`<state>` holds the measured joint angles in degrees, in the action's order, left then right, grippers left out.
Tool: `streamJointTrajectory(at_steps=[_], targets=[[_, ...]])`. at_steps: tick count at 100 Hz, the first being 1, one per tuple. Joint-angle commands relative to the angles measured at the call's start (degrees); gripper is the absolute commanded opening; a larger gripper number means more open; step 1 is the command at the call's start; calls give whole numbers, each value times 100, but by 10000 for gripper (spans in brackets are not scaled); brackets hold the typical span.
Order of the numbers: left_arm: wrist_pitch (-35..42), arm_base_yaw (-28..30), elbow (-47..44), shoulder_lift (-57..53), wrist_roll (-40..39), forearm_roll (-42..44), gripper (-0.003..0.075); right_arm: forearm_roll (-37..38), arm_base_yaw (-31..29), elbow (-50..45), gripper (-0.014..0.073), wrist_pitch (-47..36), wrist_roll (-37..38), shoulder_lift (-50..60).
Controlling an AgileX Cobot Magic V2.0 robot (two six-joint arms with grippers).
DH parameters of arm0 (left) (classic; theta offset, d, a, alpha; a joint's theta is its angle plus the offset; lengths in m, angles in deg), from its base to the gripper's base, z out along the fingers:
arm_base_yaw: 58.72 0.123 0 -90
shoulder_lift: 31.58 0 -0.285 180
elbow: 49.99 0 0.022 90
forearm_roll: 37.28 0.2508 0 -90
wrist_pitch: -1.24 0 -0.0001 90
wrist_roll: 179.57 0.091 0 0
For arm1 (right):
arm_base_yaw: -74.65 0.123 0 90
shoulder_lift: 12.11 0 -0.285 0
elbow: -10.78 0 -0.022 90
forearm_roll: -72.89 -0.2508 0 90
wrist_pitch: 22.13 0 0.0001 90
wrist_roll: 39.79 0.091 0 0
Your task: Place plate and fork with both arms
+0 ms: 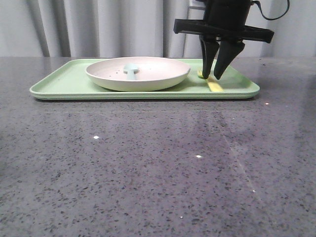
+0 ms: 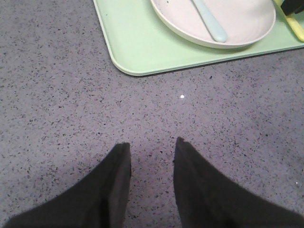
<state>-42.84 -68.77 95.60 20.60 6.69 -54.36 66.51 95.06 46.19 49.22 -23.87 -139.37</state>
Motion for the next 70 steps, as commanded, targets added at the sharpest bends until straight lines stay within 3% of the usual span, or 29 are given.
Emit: streamJointTrajectory(at_steps=[1,39,70], targets=[[270,1,154,-36,-64,-132,230,-11,-71,131,307,-83,-79,409],[277,1,154,-36,-64,-132,230,44,-188,145,309,-123,-84,862],[720,1,154,-36,-64,-132,230,93,-161,65,309,-74,-245,1499]])
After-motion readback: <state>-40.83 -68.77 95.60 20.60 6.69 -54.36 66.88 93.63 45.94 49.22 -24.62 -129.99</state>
